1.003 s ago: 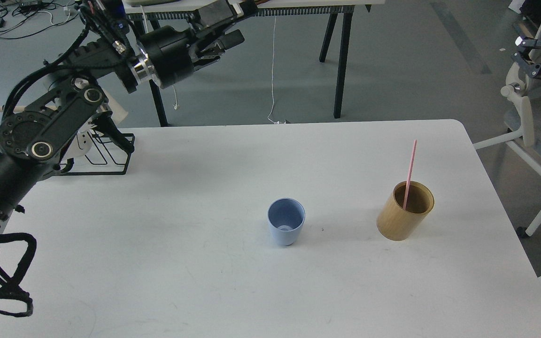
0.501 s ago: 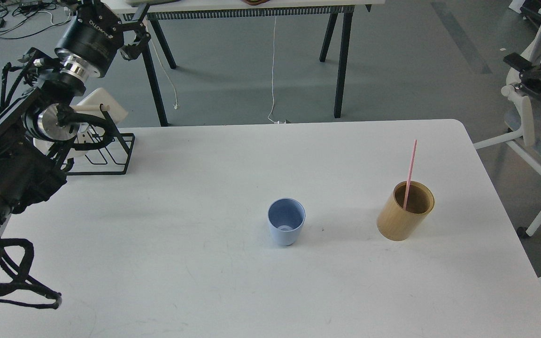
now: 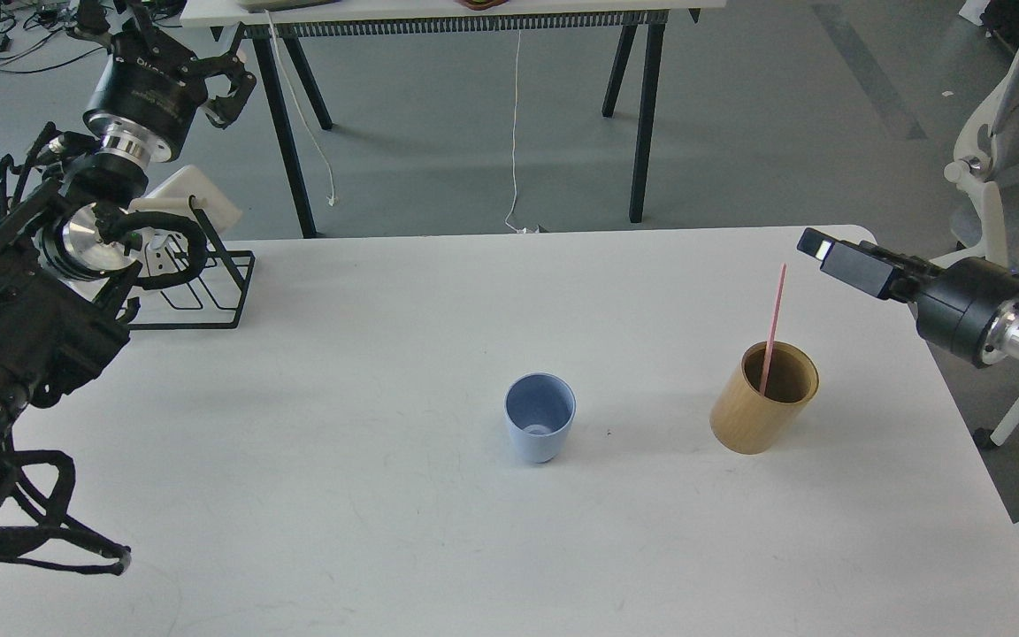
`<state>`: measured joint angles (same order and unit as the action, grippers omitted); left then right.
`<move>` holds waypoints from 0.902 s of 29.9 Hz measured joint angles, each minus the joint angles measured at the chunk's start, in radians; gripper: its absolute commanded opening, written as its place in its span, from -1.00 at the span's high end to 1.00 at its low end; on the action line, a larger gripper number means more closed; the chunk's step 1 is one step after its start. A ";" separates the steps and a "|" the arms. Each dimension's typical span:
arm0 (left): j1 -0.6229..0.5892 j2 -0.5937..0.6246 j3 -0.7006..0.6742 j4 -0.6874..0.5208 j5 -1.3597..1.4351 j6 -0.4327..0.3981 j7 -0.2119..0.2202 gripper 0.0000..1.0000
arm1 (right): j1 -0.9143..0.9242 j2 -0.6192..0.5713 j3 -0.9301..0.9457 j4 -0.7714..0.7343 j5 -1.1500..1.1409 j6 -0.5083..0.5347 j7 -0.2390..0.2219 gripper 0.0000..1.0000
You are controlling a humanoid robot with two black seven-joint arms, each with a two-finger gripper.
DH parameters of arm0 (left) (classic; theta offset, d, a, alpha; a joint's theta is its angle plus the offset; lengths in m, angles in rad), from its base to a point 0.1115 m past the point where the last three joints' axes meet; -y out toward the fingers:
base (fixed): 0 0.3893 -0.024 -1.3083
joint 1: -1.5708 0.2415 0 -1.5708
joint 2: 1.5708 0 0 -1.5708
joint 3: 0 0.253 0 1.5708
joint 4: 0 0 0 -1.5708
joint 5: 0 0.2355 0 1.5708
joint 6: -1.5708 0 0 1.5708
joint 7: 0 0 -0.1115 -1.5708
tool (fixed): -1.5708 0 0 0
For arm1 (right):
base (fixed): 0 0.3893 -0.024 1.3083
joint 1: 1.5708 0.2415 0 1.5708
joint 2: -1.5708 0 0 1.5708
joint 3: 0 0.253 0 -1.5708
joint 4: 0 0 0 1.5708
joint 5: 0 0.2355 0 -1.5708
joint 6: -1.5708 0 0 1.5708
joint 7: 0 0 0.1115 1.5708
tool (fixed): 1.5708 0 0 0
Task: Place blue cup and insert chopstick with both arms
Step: 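Reach the right gripper to the red straw in the tan cup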
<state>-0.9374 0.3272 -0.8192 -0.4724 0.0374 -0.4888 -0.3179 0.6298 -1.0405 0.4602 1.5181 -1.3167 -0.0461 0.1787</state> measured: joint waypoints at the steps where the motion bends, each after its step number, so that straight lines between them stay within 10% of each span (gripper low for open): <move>1: 0.001 0.000 0.000 0.000 -0.002 0.000 -0.001 -0.99 | 0.000 0.012 -0.014 0.000 -0.045 -0.002 0.000 -0.61; 27: 0.008 0.013 0.000 0.003 -0.020 0.000 -0.007 -0.99 | 0.004 0.221 -0.109 -0.205 -0.290 -0.004 -0.040 0.74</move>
<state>-0.9296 0.3401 -0.8192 -0.4693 0.0173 -0.4888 -0.3253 0.6342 -0.8193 0.3513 1.3135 -1.6062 -0.0498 0.1392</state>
